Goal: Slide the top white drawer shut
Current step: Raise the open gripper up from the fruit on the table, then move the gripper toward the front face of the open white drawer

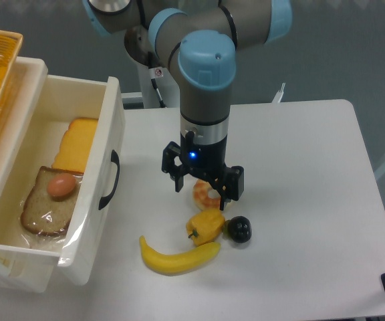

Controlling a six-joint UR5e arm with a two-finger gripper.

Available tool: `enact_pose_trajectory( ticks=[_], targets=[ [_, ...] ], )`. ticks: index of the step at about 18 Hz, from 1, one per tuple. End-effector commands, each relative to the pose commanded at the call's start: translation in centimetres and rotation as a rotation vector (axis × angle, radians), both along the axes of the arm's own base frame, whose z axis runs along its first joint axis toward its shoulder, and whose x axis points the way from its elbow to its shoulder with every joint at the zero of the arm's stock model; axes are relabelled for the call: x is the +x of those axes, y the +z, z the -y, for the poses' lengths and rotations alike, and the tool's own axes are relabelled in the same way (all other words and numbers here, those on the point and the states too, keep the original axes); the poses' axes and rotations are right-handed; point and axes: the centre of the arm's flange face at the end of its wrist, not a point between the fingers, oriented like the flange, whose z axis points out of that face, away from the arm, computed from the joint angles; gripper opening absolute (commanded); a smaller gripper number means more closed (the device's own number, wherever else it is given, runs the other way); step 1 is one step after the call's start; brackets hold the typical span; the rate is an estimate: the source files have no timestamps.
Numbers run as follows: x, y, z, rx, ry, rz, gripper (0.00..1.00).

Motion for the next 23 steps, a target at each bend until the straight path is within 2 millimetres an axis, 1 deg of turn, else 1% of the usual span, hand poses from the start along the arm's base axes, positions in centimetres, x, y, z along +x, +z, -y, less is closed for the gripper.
enact_pose_trajectory(
  ticks=[1, 4, 6, 9, 11, 12, 15, 16, 18, 19, 21, 23],
  targets=[
    [-0.1, -0.4, 0.0, -0.005, 0.0, 0.004, 1.0],
    [0.5, -1.8, 0.2, -0.028, -0.002, 0.025, 1.0],
    [0.7, -2.3, 0.3, -0.035, 0.01, 0.035, 1.0],
    [0.6, -3.4, 0.1, -0.033, 0.144, 0.079, 1.0],
    [0.4, -4.6, -0.2, -0.046, 0.216, 0.103, 1.0],
    [0.4, -4.7, -0.2, -0.05, 0.241, 0.107, 1.0],
    [1.1, -5.6, -0.9, -0.054, 0.323, 0.136, 1.0],
    [1.5, -6.1, -1.3, -0.061, 0.34, 0.147, 1.0],
    [2.2, -6.4, -1.7, -0.066, 0.353, 0.157, 1.0],
    [2.5, -6.9, -1.8, -0.074, 0.366, 0.168, 1.0],
    [3.6, -8.5, -2.2, -0.1, 0.368, 0.19, 1.0],
    [4.1, -9.4, -2.5, -0.114, 0.369, 0.208, 1.0]
  ],
)
